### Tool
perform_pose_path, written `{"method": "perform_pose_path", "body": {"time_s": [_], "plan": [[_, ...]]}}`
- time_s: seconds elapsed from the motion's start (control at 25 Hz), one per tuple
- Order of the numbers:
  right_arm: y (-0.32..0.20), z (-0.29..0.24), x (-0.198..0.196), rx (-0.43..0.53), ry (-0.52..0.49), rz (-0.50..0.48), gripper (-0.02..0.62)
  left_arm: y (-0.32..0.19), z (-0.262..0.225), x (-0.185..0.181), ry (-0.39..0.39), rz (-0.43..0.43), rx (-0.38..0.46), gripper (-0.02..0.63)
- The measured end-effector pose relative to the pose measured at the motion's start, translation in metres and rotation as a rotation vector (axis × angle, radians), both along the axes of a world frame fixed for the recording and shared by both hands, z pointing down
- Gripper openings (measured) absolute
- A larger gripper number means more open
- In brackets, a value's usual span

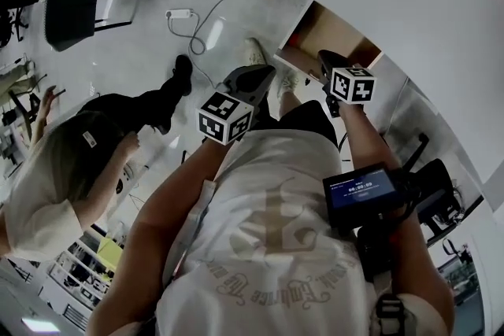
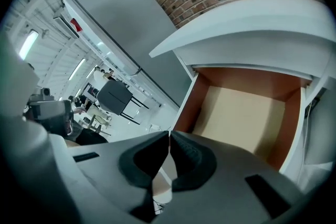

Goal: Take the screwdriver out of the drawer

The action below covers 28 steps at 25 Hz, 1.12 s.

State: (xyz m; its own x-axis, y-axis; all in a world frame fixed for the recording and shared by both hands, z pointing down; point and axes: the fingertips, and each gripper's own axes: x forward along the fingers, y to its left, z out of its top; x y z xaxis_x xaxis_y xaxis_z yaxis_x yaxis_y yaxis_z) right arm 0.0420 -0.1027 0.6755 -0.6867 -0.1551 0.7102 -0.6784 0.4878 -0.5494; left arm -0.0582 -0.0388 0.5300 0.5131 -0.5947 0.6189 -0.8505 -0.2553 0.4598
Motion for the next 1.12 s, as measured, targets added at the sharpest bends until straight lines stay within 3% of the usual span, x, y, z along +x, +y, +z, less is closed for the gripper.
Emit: {"method": "perform_pose_path", "body": {"time_s": [0.56, 0.6, 0.68, 1.12], "plan": [[-0.001, 0.048, -0.015, -0.087, 0.049, 0.005, 0.028, 0.015, 0.033, -0.001, 0.033, -0.013, -0.023, 0.021], [-0.002, 0.051, -0.018, -0.089, 0.048, -0.003, 0.037, 0.016, 0.035, -0.001, 0.035, -0.014, -0.026, 0.021], [-0.001, 0.056, -0.024, -0.094, 0.045, -0.024, 0.115, 0.022, 0.039, 0.000, 0.040, -0.010, -0.035, 0.021], [-0.006, 0.099, -0.029, -0.158, 0.082, 0.044, 0.120, 0.035, 0.058, -0.006, 0.063, -0.026, -0.053, 0.021]]}}
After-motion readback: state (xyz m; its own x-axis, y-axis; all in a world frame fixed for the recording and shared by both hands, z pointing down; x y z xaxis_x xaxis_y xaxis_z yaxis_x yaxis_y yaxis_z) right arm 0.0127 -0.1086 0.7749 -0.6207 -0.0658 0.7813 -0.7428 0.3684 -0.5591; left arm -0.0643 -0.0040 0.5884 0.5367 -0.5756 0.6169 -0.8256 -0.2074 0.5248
